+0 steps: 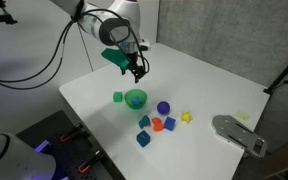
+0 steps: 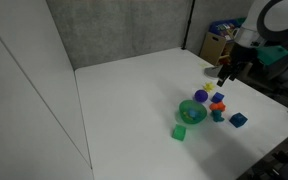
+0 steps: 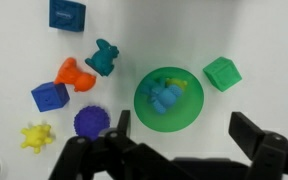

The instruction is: Move the green block to the left

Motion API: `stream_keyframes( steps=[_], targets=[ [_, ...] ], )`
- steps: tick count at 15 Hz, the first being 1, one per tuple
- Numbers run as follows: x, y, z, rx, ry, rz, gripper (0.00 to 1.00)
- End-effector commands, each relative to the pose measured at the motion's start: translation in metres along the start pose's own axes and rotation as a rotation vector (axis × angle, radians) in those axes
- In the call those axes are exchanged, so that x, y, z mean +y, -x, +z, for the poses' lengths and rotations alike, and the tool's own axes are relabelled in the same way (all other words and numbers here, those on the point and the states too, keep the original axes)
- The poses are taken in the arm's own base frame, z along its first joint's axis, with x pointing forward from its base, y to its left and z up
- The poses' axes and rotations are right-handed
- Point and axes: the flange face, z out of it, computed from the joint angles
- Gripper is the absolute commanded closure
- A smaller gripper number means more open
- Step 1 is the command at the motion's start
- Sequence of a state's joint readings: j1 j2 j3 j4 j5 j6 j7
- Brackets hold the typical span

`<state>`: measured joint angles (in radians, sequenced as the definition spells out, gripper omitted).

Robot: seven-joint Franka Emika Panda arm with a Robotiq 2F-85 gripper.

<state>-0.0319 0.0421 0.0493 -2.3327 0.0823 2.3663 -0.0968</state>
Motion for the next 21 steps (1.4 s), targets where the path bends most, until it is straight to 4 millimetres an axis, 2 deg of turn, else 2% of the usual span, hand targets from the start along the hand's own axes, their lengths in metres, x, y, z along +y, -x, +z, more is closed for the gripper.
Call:
stream_keyframes(
  steps=[1, 6, 10, 14, 21],
  targets=[
    [0.006, 0.039, -0.046, -0.015, 0.049, 0.095, 0.0],
    [0.0, 0.065, -0.12, -0.023, 0.158, 0.197, 0.0],
    [-0.009, 0.081, -0.164, -0.079, 0.178, 0.255, 0.0],
    [-0.004, 0.083, -0.181, -0.098, 0.114, 0.234, 0.0],
    [0.002, 0.082, -0.179, -0.105, -0.065, 0.102, 0.0]
  ],
)
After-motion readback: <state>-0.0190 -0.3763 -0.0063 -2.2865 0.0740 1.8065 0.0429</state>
